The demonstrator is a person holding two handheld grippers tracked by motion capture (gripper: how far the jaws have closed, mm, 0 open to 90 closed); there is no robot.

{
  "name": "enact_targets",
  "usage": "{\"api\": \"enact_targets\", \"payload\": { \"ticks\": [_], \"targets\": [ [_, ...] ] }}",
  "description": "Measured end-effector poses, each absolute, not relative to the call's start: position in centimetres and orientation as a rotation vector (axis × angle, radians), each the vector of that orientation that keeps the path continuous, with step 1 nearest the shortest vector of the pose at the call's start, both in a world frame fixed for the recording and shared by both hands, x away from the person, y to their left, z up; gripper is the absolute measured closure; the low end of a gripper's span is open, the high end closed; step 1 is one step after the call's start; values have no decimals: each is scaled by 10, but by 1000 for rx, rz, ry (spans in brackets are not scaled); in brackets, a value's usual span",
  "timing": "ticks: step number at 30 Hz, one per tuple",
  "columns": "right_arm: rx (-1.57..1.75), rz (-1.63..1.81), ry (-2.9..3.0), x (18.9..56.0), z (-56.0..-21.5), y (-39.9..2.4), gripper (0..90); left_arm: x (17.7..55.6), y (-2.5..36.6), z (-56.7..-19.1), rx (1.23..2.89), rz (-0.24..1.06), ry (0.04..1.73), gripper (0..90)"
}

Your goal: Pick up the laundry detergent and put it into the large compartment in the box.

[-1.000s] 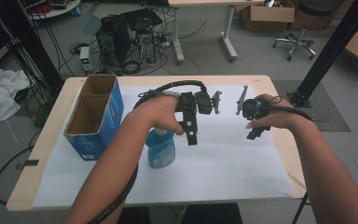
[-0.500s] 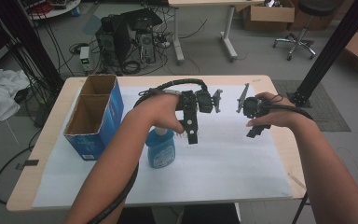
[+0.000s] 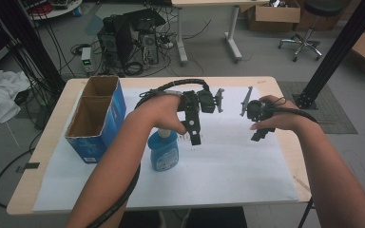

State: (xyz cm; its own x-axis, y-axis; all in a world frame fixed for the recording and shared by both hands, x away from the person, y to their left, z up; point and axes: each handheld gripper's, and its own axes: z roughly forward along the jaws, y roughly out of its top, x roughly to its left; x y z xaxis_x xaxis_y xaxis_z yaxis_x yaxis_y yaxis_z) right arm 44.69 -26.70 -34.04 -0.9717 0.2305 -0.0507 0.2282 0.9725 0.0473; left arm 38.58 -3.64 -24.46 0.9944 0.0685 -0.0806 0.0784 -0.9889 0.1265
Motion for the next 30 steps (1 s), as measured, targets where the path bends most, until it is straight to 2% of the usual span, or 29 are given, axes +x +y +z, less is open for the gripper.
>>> {"api": "enact_targets", "payload": {
  "ticks": [14,21,30],
  "targets": [
    [368,73,3054,446,-337,-274,165,381,-46,-235,2987,-112,77,1],
    [351,73,3047,443,-334,-271,164,376,-37,-228,2955,-127,99,1],
    [331,91,3038,438,-332,-263,164,368,-19,-209,2950,-62,155,1]
  ]
}}
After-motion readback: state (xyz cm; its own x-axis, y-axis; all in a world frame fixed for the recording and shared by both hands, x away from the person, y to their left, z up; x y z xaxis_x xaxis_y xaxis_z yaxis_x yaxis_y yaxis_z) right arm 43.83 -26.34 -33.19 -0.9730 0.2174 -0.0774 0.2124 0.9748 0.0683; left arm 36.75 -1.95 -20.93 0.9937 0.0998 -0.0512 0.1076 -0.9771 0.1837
